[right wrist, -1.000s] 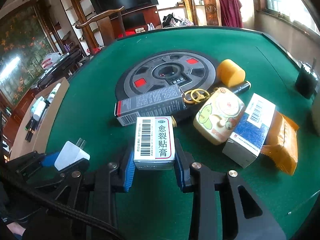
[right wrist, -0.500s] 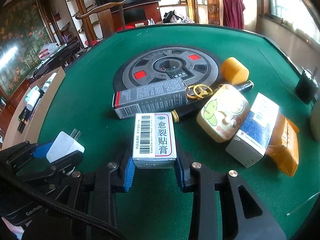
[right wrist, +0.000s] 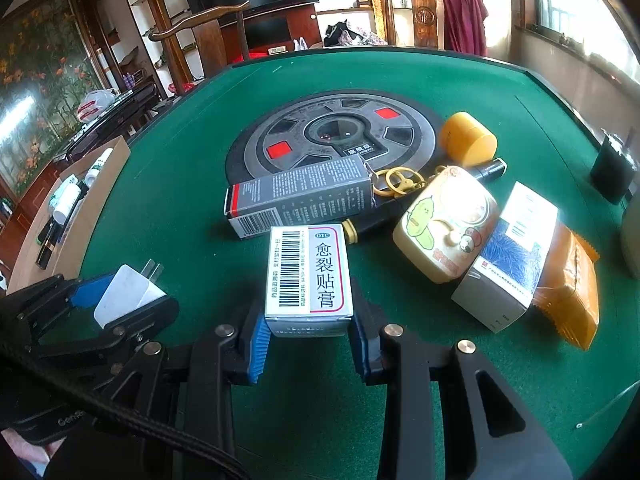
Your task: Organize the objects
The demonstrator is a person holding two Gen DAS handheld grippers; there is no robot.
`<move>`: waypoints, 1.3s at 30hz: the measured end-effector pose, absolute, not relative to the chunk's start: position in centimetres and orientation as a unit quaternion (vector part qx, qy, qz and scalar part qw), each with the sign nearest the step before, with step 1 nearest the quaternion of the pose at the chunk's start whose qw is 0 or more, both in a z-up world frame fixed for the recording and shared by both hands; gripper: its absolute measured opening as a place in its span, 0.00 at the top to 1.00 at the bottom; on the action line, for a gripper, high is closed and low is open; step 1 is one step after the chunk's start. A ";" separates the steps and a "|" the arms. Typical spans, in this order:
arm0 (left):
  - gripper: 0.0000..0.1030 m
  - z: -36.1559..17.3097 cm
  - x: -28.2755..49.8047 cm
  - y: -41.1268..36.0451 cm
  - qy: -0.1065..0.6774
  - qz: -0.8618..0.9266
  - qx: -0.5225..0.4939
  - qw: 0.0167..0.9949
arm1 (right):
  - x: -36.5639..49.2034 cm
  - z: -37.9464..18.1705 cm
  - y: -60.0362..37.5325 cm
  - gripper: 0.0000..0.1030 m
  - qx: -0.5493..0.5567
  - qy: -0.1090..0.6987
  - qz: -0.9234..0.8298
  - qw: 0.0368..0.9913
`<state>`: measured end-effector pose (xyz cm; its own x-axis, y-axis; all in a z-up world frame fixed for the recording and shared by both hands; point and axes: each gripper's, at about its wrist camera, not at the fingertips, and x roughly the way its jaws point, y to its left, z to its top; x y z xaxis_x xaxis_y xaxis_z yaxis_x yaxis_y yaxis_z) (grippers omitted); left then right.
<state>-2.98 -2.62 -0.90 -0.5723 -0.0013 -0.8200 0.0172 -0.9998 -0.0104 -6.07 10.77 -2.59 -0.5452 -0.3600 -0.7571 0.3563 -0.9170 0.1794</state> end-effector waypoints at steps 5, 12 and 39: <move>0.54 -0.8 -3.3 -3.4 0.029 -0.891 0.452 0.007 | -6.5 -2.7 11.7 0.70 0.433 -0.037 -0.875 0.213; 0.62 -0.6 -3.0 -4.1 0.048 -0.893 0.448 0.002 | -6.7 -2.6 11.4 0.70 0.433 -0.035 -0.875 0.216; 0.62 1.5 -1.5 -4.6 0.074 -0.894 0.441 -0.001 | -6.6 -2.7 11.2 0.70 0.433 -0.039 -0.873 0.222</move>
<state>-1.47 -4.63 1.54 -0.6104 0.0682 -0.7891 0.0629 -0.9890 -0.1341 -6.62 11.16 -2.66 -0.5265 -0.4210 -0.7386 0.3537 -0.8985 0.2600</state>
